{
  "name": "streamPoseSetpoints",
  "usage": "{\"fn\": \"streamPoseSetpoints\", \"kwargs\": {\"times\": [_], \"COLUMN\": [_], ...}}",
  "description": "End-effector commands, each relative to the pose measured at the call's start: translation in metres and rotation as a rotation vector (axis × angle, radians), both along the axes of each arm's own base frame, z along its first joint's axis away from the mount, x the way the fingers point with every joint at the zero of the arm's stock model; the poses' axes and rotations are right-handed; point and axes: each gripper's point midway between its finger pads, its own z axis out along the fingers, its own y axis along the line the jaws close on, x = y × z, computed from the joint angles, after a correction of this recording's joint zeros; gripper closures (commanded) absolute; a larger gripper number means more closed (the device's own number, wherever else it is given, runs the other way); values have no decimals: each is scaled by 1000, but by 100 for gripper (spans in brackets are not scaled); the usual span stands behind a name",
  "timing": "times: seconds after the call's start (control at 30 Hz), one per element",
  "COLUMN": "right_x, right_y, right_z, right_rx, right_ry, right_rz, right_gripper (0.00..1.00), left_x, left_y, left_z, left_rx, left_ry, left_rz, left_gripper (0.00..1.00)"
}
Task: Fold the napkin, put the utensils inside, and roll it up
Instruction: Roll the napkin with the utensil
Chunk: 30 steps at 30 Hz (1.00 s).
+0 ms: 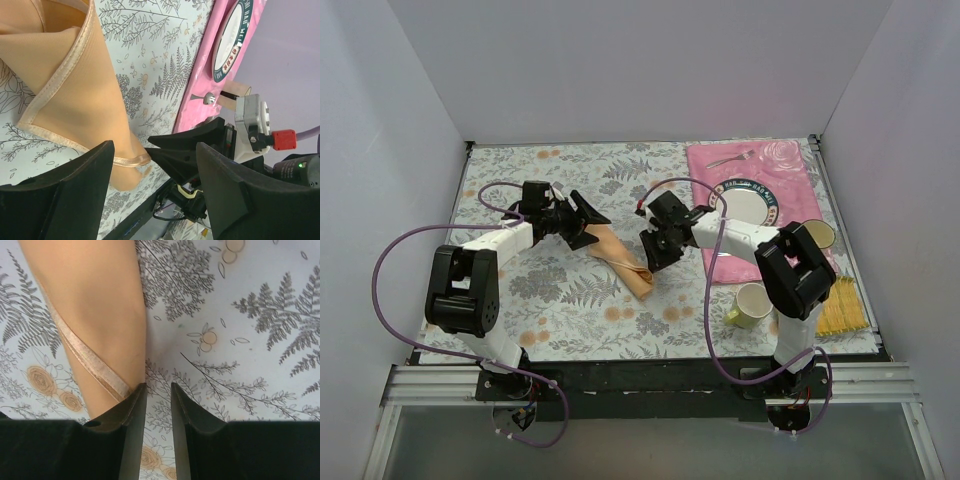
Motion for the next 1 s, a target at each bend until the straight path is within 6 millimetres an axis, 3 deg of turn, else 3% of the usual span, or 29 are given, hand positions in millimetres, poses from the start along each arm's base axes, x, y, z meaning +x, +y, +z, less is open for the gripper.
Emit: {"fn": "streamPoseSetpoints", "kwargs": {"times": [0.0,0.27,0.4,0.53,0.7,0.83,0.97], "right_x": [4,-8,-7,6,24,31,35], "right_y": [30,43,38,34,34,55,80], "right_z": [18,19,14,25,51,64,63], "right_rx": [70,70,40,-6,-43,18,68], "right_ry": [-26,-14,-24,-84,-175,-206,-226], "right_rz": [42,73,63,57,50,44,26], "right_gripper": [67,67,68,66,50,37,28], "left_x": [6,7,6,7,11,14,17], "left_y": [1,1,2,4,9,15,31], "left_z": [11,10,8,7,11,14,17], "left_rx": [19,23,34,49,66,77,94], "left_ry": [-41,-39,-35,-41,-48,-48,-48], "left_rz": [-2,-5,-2,3,29,72,155], "left_gripper": [34,34,34,34,34,34,33]}}
